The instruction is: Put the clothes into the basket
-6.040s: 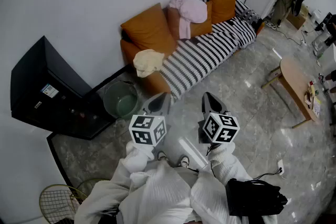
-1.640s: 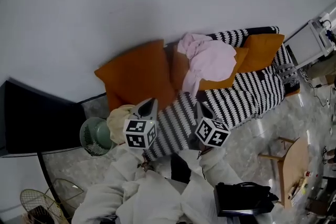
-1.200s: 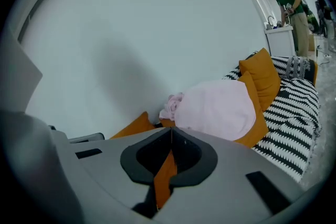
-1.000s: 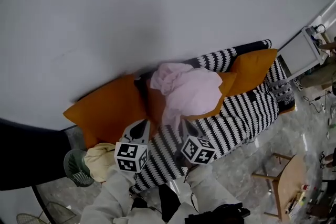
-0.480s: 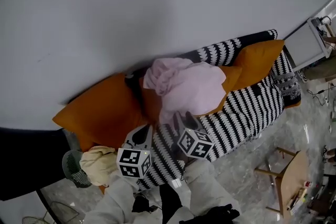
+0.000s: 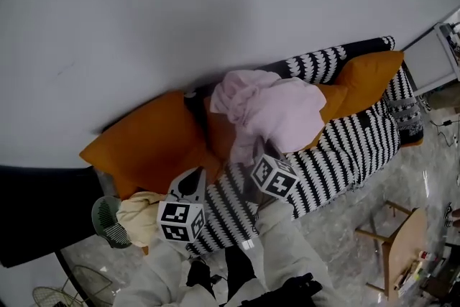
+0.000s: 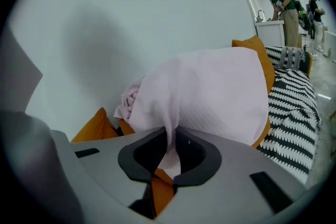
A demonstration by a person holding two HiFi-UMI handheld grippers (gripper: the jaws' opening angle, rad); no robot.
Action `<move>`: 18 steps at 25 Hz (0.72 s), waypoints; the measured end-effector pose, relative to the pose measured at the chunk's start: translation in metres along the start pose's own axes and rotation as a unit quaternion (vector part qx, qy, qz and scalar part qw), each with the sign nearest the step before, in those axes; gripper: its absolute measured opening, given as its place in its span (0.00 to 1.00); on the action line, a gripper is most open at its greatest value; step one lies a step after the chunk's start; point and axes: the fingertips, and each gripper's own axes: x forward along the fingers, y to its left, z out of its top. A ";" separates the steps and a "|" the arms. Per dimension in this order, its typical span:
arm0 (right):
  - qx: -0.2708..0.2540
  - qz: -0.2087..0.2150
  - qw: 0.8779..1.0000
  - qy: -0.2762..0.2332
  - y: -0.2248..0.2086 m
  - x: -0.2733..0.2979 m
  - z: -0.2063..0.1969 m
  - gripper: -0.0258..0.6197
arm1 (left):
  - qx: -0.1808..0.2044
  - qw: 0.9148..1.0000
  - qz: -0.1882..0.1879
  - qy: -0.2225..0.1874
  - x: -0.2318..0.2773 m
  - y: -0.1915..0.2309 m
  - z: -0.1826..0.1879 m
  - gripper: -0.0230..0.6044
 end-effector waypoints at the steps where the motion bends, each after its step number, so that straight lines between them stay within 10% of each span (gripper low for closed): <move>1: 0.003 -0.002 1.000 0.000 -0.002 0.000 0.001 0.13 | -0.002 1.000 0.004 -0.002 -0.002 0.004 0.000 0.04; 18: -0.059 0.008 0.992 -0.113 0.037 -0.097 0.098 0.10 | 0.000 0.998 0.019 -0.062 -0.071 -0.008 0.059 0.04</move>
